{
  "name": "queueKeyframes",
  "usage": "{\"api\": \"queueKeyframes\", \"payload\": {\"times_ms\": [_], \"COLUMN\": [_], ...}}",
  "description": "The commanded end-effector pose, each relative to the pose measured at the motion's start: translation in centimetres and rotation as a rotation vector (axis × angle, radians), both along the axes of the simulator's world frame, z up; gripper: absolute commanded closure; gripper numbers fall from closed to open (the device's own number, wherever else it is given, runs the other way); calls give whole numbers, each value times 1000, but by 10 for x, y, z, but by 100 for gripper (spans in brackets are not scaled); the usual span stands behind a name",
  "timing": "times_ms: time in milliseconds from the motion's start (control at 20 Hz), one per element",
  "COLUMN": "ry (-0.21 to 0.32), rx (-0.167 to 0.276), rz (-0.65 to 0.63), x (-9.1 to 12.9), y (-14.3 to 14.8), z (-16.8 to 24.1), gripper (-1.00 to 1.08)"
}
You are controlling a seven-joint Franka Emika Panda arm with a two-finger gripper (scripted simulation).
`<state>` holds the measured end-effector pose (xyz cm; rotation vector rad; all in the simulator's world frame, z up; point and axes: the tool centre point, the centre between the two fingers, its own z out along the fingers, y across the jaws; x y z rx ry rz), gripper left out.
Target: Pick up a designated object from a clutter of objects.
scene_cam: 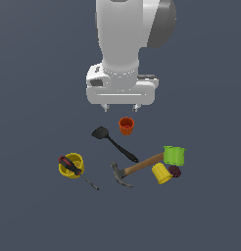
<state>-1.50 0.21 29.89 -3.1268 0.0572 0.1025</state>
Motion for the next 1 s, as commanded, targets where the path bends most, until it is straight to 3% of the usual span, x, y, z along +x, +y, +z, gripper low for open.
{"api": "queueKeyframes", "payload": {"times_ms": [0, 450, 950], "ry": [0, -12, -14], "rx": [0, 26, 25], "rz": [0, 11, 46], "x": [0, 4, 11], "y": [0, 7, 2], "z": [0, -1, -5], "gripper": [-92, -92, -92]}}
